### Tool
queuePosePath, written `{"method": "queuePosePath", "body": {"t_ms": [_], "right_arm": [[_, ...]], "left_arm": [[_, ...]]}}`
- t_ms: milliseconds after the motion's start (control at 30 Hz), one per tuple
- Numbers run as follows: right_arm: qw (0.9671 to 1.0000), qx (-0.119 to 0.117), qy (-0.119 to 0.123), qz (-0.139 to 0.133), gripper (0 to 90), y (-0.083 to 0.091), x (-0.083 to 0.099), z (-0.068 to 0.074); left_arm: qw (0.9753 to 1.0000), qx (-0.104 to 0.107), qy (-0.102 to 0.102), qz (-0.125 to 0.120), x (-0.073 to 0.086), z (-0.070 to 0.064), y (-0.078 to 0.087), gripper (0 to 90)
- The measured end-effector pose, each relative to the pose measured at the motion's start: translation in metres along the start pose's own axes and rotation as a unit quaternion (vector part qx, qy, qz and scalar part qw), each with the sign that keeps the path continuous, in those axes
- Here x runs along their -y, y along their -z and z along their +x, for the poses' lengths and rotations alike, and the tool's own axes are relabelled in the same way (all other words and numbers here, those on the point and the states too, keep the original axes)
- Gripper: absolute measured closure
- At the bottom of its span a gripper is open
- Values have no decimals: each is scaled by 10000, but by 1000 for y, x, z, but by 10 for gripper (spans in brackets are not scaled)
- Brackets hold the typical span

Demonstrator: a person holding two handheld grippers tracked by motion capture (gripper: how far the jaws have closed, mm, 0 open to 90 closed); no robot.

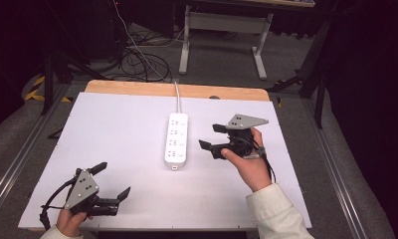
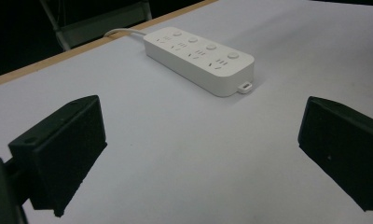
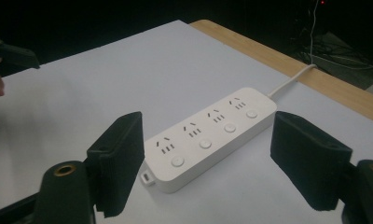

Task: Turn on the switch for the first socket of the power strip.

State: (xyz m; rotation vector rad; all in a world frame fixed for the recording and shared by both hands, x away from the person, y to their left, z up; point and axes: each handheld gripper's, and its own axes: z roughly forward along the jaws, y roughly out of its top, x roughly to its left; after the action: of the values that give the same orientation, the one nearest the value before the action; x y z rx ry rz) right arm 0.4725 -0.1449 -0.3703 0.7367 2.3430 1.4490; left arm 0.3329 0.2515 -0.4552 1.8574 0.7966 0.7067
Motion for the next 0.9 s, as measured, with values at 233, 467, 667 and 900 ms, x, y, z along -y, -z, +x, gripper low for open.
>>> {"method": "queuePosePath", "body": {"t_ms": [233,467,667,900], "right_arm": [[10000,-29,9,-28,197,16,19,10],[10000,74,-44,-23,116,30,43,11],[9996,-71,-151,-211,108,39,65,12],[9995,-154,-230,-128,110,39,90,13]], "left_arm": [[10000,-6,26,11,0,0,0,15],[10000,-25,70,10,0,-1,1,15],[10000,-53,32,19,-1,-1,2,14],[10000,-63,39,6,-2,0,4,14]]}}
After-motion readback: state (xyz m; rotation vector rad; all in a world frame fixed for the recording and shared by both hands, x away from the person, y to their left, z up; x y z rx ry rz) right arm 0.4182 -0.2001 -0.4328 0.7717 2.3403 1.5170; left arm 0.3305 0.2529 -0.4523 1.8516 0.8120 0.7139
